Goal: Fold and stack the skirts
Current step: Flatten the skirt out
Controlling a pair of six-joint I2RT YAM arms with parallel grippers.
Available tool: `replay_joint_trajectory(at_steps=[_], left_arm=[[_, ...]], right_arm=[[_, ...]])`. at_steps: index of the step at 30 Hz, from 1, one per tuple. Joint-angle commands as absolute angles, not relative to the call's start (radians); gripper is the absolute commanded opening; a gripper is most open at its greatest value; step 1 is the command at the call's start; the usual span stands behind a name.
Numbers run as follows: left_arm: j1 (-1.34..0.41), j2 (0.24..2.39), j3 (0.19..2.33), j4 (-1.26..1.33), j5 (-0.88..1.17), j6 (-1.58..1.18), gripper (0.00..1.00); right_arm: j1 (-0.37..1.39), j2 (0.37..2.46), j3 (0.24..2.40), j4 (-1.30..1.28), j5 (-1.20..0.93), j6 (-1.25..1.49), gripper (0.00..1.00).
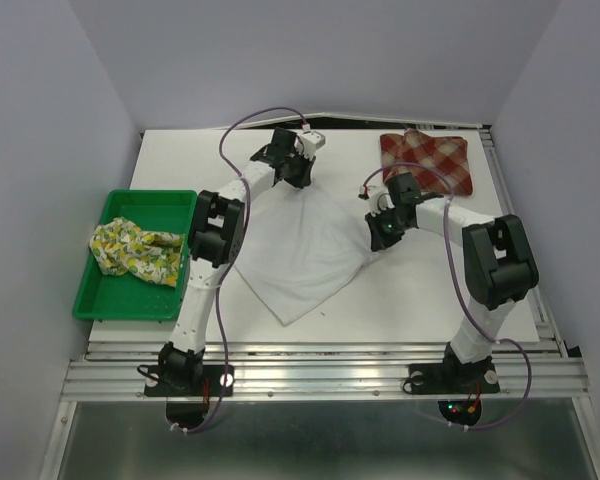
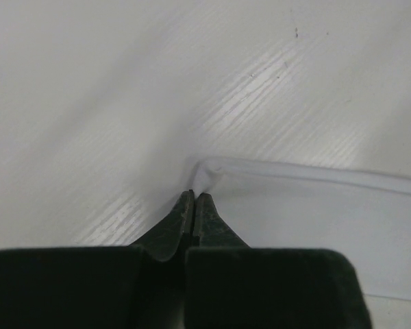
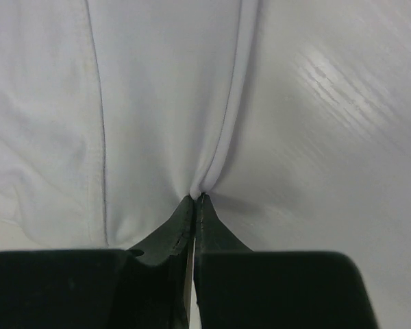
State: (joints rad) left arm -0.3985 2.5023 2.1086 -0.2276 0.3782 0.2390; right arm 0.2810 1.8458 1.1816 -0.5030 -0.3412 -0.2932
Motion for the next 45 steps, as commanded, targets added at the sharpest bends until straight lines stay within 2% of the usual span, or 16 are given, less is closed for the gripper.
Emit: replay_joint_trajectory(at_steps=[1,5,6,8,9,12,19,22,23,24,26,34,37,38,41,45], left_arm=[[-0.36,2.52,2.189,-0.187,0.288,0.222,0.0],[-0.365,2.536,2.21,-0.213,0.34,0.236,0.04],[-0.37,2.534,2.21,-0.216,0.375,0.244,0.19],[-0.371,2.523,2.2,-0.213,0.414,0.244,0.37],[-0.377,2.508,2.197,-0.212,0.434,0.245,0.41],[-0.385,2.458,2.198,-0.213,0.427,0.253,0.48],[-0.373,2.241,2.125,-0.383,0.315,0.285,0.5],[-0.356,2.074,1.906,-0.404,0.287,0.316,0.49],[-0.348,2.028,1.769,-0.396,0.287,0.316,0.49],[-0.336,1.952,1.705,-0.39,0.281,0.322,0.49],[-0.328,1.875,1.561,-0.391,0.267,0.33,0.47],[-0.334,1.802,1.301,-0.4,0.304,0.363,0.4],[-0.341,1.828,1.276,-0.393,0.295,0.373,0.38],[-0.345,1.842,1.284,-0.396,0.293,0.379,0.37],[-0.347,1.907,1.339,-0.403,0.282,0.385,0.36],[-0.348,2.038,1.466,-0.428,0.258,0.402,0.34]], right_arm=[[0.276,1.795,1.095,-0.551,-0.325,-0.314,0.01],[0.276,1.801,1.08,-0.548,-0.33,-0.304,0.01],[0.276,1.804,1.084,-0.546,-0.333,-0.299,0.01],[0.276,1.821,1.114,-0.545,-0.34,-0.279,0.01],[0.276,1.827,1.129,-0.548,-0.341,-0.275,0.01],[0.276,1.845,1.181,-0.548,-0.312,-0.259,0.01],[0.267,1.786,1.14,-0.581,-0.215,-0.276,0.02],[0.267,1.737,1.112,-0.63,-0.204,-0.288,0.19],[0.267,1.724,1.109,-0.658,-0.21,-0.29,0.44],[0.267,1.712,1.111,-0.673,-0.216,-0.29,0.53],[0.267,1.672,1.123,-0.683,-0.21,-0.273,0.61],[0.267,1.65,1.238,-0.667,-0.282,-0.287,0.54],[0.267,1.709,1.241,-0.661,-0.343,-0.319,0.37],[0.267,1.727,1.241,-0.658,-0.356,-0.325,0.26],[0.267,1.796,1.224,-0.646,-0.373,-0.337,0.11],[0.267,1.839,1.167,-0.618,-0.371,-0.345,0.07]])
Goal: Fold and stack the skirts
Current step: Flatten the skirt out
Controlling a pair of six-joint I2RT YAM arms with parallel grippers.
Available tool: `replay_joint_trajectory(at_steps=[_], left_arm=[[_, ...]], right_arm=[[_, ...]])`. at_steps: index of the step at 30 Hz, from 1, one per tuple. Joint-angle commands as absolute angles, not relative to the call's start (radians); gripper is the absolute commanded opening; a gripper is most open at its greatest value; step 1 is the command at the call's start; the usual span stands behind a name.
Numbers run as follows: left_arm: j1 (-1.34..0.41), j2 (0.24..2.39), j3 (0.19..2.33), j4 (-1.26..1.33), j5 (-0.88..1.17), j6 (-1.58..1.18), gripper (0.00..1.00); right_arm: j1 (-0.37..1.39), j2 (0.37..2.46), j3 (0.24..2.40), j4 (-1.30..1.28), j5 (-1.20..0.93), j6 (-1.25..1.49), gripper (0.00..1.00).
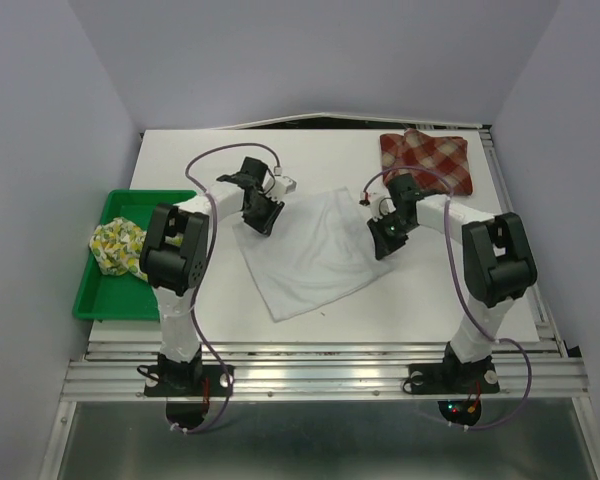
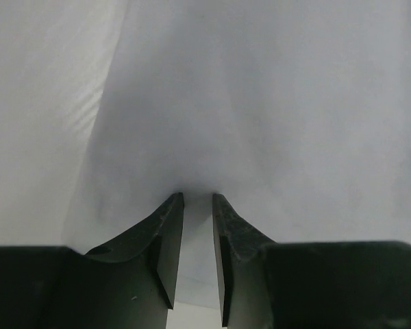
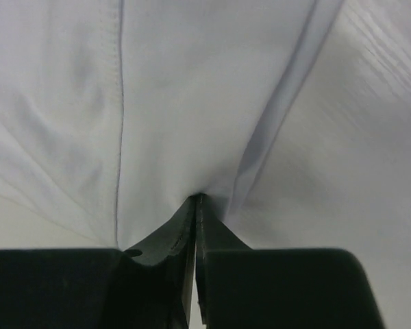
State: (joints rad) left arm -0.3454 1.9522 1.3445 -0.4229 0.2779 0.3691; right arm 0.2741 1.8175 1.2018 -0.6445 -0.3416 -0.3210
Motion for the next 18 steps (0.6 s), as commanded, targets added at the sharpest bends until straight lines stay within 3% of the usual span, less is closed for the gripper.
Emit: replay_joint_trajectory(at_steps=[1,6,10,14,18], left_arm=[[-0.35,2.064,1.495,-0.437,0.246,0.406,0.34],[-0.353,2.259,1.78,-0.48,0.215,0.414,0.32],[-0.354,2.28,1.899,-0.52,0.264,0.422,0.35],[-0.353,2.125,1.8,-0.476,0.321,0.474,0.47],[-0.351,1.843,1.643,-0.448,0.371,0.535,0.55]], right_arm=[[0.267,1.839,1.139,-0.611,-0.368,-0.347,0.07],[0.267,1.799,1.045,-0.614,-0.411,-0.324,0.07],[0.276,1.723,1.003,-0.637,-0.462,-0.316,0.09],[0.276,1.567,1.032,-0.638,-0.517,-0.308,0.47],[0.276,1.431,1.078,-0.681,-0.473,-0.482,0.52]])
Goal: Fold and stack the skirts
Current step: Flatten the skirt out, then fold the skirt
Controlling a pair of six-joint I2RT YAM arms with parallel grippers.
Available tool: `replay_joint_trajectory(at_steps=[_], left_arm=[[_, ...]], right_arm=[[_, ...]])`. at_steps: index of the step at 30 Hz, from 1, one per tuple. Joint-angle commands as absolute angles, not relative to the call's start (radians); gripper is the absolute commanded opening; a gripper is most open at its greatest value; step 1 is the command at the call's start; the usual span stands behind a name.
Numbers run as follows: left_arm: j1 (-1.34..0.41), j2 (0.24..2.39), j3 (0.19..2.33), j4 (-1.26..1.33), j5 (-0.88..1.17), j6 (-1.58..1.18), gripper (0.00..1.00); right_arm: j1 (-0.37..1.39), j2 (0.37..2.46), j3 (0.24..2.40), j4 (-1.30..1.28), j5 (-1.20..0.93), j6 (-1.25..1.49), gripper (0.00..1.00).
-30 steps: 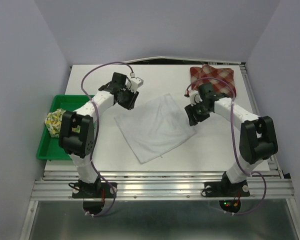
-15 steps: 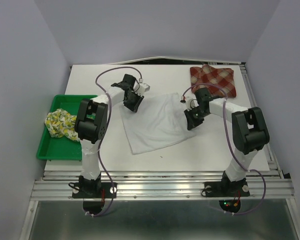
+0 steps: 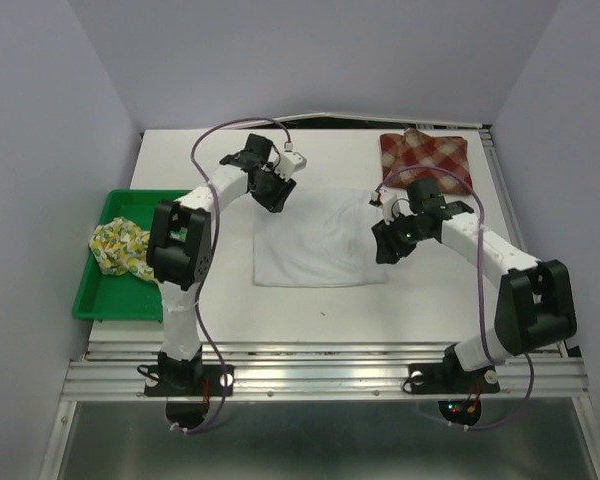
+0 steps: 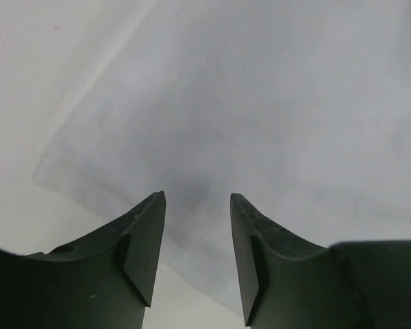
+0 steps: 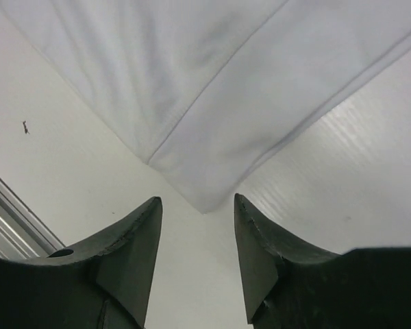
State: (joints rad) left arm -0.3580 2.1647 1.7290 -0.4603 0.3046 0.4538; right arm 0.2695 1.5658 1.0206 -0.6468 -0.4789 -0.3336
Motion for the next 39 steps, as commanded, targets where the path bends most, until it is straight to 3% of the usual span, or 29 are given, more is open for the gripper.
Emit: replay_joint_trajectory(at_steps=[1,3,11,17,36,39], left_arm=[[-0.351,1.8,1.614,-0.449,0.385,0.552,0.56],[-0.351,1.717,1.507,-0.465,0.402,0.593,0.63],[-0.362,1.268,0.972,-0.454,0.56,1.001,0.62],[-0.469,1.213,0.755,-0.411,0.453,1.135,0.56],[-0.485,1.295,0.695,-0.313,0.39,1.218,0.57],[-0.485,1.289,0.686,-0.316,0.385,1.241,0.57]], right_arm=[[0.276,1.404,1.071,-0.686,-0.46,-0.527,0.52],[0.276,1.313,1.008,-0.693,-0.446,-0.692,0.52],[0.32,1.022,0.649,-0.539,-0.442,-1.116,0.51],[0.356,1.023,0.531,-0.361,-0.449,-1.204,0.51],[0.449,1.267,0.476,-0.132,-0.454,-1.298,0.39],[0.449,1.308,0.492,-0.109,-0.436,-1.273,0.3]])
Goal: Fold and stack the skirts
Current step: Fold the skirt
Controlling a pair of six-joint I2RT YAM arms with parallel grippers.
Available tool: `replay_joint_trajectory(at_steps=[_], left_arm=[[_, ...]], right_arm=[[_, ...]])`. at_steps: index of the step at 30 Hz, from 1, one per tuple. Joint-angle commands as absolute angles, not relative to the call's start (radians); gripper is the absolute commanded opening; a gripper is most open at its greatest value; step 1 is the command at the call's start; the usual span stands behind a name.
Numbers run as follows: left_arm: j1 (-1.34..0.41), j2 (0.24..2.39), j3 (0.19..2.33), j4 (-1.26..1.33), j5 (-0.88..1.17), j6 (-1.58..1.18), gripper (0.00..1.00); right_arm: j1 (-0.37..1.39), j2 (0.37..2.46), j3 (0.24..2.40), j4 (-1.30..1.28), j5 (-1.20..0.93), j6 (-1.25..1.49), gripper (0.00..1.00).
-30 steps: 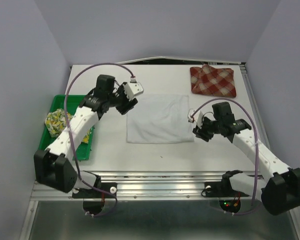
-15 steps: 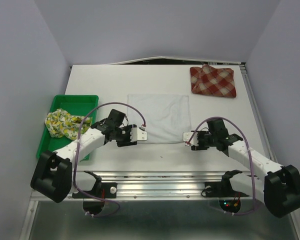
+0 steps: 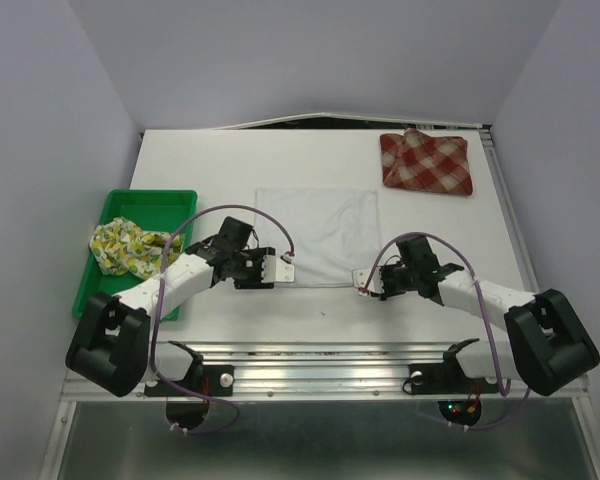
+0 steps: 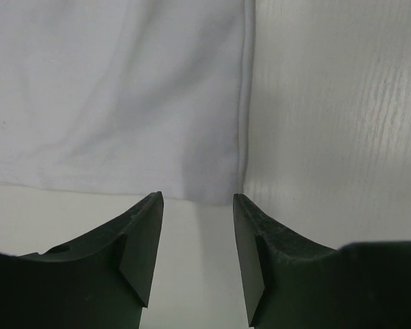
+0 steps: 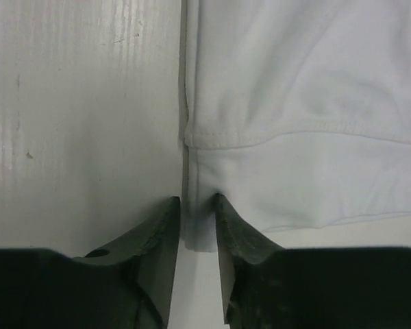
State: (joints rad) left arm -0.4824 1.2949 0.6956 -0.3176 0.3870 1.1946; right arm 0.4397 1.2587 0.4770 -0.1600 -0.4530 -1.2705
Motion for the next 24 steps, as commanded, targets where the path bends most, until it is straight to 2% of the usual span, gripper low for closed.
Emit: replay_joint_trajectory(at_steps=[1,2,5,19,24], left_arm=[[-0.485,1.286,0.681,-0.316,0.385,1.246,0.57],[-0.485,1.284,0.68,-0.325,0.387,1.25,0.57],[-0.489,1.281,0.673,-0.344,0.391,1.29,0.57],[-0.532,1.406,0.696,-0.304,0.348,1.345,0.55],[-0.532,1.445,0.7,-0.295,0.33,1.37,0.4]], right_arm=[[0.449,1.331,0.508,-0.107,-0.431,-1.266,0.26],[0.449,1.339,0.514,-0.107,-0.428,-1.261,0.14],[0.449,1.345,0.525,-0.115,-0.422,-1.255,0.01],[0.449,1.327,0.566,-0.163,-0.425,-1.216,0.01],[0.449,1.327,0.583,-0.184,-0.436,-1.2,0.01]])
